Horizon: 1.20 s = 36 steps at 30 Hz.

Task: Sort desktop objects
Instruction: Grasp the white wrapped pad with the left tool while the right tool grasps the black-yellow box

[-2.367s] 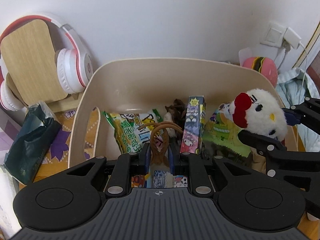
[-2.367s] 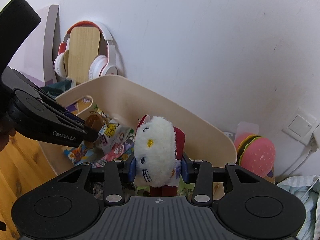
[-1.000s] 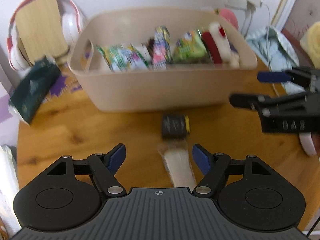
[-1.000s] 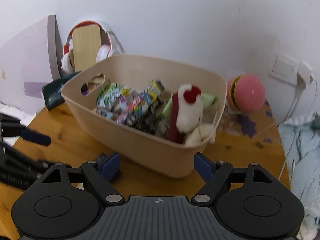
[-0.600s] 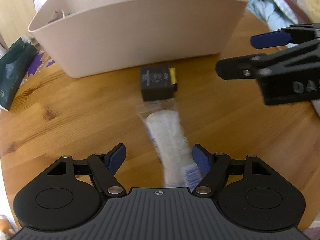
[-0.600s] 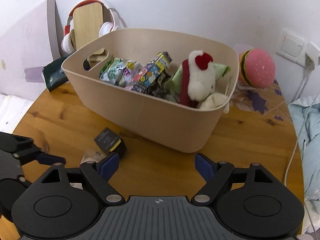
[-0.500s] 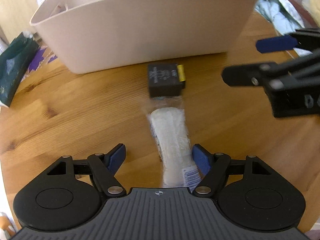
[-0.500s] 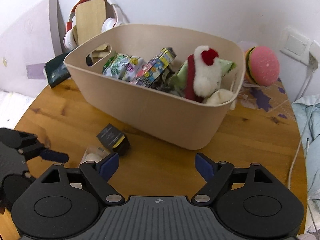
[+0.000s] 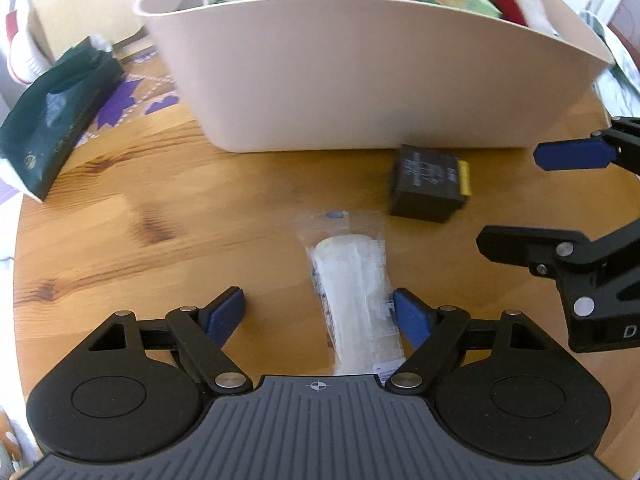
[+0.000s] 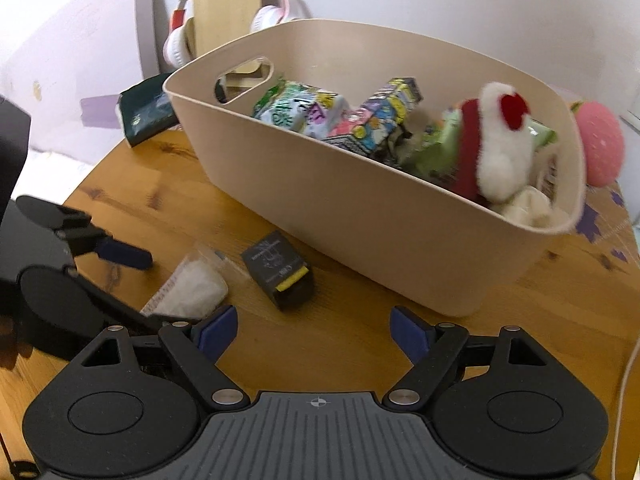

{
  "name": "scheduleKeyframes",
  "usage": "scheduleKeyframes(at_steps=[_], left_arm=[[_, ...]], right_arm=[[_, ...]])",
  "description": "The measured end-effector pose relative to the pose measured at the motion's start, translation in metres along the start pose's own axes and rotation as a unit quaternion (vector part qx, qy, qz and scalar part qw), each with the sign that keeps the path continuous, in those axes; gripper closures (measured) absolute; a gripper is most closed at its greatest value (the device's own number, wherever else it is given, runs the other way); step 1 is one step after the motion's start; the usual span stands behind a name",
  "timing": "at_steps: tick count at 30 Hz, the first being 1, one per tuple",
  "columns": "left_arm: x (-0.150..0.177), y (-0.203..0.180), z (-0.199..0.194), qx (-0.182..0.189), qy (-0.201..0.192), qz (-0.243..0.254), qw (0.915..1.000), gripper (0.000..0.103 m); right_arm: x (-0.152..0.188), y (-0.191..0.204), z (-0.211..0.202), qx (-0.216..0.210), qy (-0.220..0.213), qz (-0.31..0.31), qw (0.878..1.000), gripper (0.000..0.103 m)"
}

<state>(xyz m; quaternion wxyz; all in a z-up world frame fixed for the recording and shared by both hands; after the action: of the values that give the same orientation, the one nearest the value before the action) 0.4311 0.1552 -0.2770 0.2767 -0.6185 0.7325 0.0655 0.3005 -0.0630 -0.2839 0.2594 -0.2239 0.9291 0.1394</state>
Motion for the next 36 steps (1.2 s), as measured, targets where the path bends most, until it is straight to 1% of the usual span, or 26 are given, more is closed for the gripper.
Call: scheduleKeyframes(at_steps=[6, 11, 14, 15, 18, 22, 27, 31, 33, 36], left_arm=[[-0.002, 0.02, 0.0, -0.008, 0.006, -0.017, 0.9998, 0.02], [0.003, 0.037, 0.0, -0.019, 0.006, -0.036, 0.9992, 0.015], [0.007, 0.046, 0.0, -0.022, 0.006, -0.045, 0.9987, 0.012], [0.008, 0.046, 0.0, -0.022, 0.007, -0.045, 0.9987, 0.01], [0.01, 0.049, 0.004, -0.022, 0.014, -0.046, 0.9986, 0.0], [0.01, 0.051, 0.007, -0.019, 0.02, -0.052, 0.9983, 0.0], [0.01, 0.054, 0.007, -0.02, 0.013, -0.05, 0.9985, 0.0], [0.013, 0.052, 0.007, -0.016, 0.017, -0.046, 0.9987, 0.0], [0.017, 0.052, 0.005, -0.015, 0.013, -0.039, 0.999, 0.0], [0.02, 0.055, 0.004, -0.013, 0.005, -0.037, 0.9992, 0.0]], right_arm=[[-0.011, 0.01, 0.016, -0.014, -0.005, -0.023, 1.0, 0.018], [-0.014, 0.02, 0.029, -0.027, -0.003, -0.04, 0.999, 0.018], [-0.01, 0.024, 0.037, -0.033, 0.002, -0.057, 0.998, 0.021], [-0.008, 0.025, 0.039, -0.032, 0.004, -0.063, 0.997, 0.022], [-0.008, 0.028, 0.044, -0.04, 0.006, -0.069, 0.997, 0.025], [-0.008, 0.03, 0.045, -0.055, 0.001, -0.065, 0.996, 0.026], [-0.007, 0.03, 0.047, -0.067, -0.002, -0.061, 0.996, 0.026], [-0.004, 0.037, 0.046, -0.081, 0.0, -0.073, 0.994, 0.029], [0.0, 0.043, 0.045, -0.088, 0.005, -0.088, 0.992, 0.028], [0.002, 0.045, 0.046, -0.082, -0.001, -0.093, 0.992, 0.023]])
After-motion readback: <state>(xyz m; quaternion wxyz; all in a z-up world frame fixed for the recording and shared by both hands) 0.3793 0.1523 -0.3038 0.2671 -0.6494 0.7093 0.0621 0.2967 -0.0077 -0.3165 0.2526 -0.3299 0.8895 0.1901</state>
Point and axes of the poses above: each gripper's, at about its wrist camera, not at the fingertips, and z roughly the way its jaws point, y to its left, x to its underside, the point moved 10 cm from there along z, roughly the way its jaws point, and after that the axes turned 7 degrees about z, right-handed, at the moved point
